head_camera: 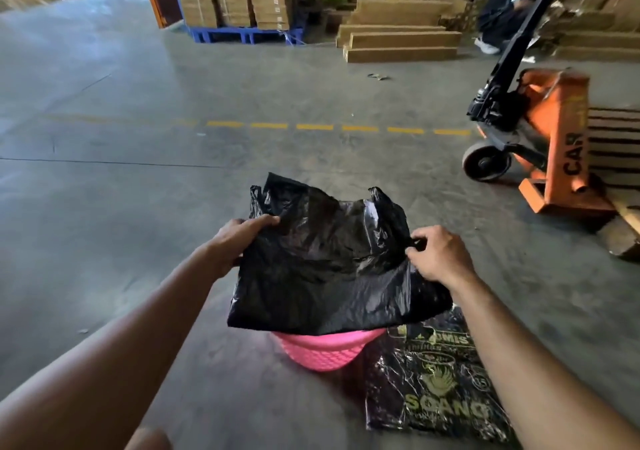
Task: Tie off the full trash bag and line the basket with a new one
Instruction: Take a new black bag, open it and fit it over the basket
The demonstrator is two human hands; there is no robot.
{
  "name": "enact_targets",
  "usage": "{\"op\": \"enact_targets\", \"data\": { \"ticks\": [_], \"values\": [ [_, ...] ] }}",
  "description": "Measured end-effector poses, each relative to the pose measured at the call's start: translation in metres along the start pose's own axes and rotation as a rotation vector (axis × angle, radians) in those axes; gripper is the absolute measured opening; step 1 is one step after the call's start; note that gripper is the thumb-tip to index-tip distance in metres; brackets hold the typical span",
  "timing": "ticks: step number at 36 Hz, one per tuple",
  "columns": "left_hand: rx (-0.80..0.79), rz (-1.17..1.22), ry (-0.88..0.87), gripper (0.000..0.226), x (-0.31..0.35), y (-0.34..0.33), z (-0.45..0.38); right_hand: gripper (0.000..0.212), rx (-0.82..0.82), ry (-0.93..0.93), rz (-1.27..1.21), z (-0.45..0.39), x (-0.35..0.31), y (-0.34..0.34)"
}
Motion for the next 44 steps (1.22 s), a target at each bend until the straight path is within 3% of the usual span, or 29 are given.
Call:
{"op": "enact_targets", "data": {
  "ticks": [3,6,11,15,22,26,32,35,38,41,44],
  "values": [
    [0.003,-0.063,0.007,0.050,-0.013,0.008,0.002,0.027,0.006,0.038,0.004,-0.005,0.002,-0.003],
    [0.143,-0.289,-0.041,0.043,-0.023,0.019,0.007,0.023,0.000,0.044,-0.028,-0.009,0.007,-0.007],
    [0.493,-0.637,-0.380,0.036,-0.024,0.018,0.026,0.019,-0.156,0.087,0.013,-0.008,-0.003,-0.021],
    [0.356,-0.881,-0.583,0.030,-0.020,-0.014,0.026,0.031,-0.280,0.104,0.121,-0.018,-0.020,-0.047],
    [-0.011,-1.282,-0.162,0.038,-0.030,-0.074,-0.028,0.053,-0.337,0.064,0.289,-0.043,-0.047,-0.093],
    [-0.082,-1.246,-0.019,0.050,-0.043,-0.091,-0.052,0.027,-0.341,0.077,0.230,-0.046,-0.051,-0.123],
    [0.212,-0.834,-0.381,0.042,-0.017,-0.073,-0.051,0.007,0.015,0.191,-0.110,-0.053,-0.047,-0.106],
    [0.301,-0.660,-0.503,0.047,0.004,-0.053,-0.042,0.012,0.106,0.225,-0.230,-0.055,-0.043,-0.081],
    [0.391,-0.611,-0.574,0.024,0.029,-0.030,-0.031,0.022,0.139,0.247,-0.296,-0.063,-0.036,-0.050],
    [0.429,-0.496,-0.591,0.020,0.044,0.000,-0.028,0.034,0.124,0.256,-0.421,-0.068,-0.030,-0.018],
    [0.415,-0.418,-0.649,0.018,0.057,0.022,-0.007,0.022,0.139,0.255,-0.529,-0.063,-0.025,0.006]
  ]
}}
Point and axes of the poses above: each hand's wrist, its own z-axis away from the middle knuckle, its own y-axis out of the back of the hand, x = y × z, the point moved 4 cm from there along -z, towards the middle knuckle, and after that the axes turned 9 degrees about -x, right-handed, at the moved point
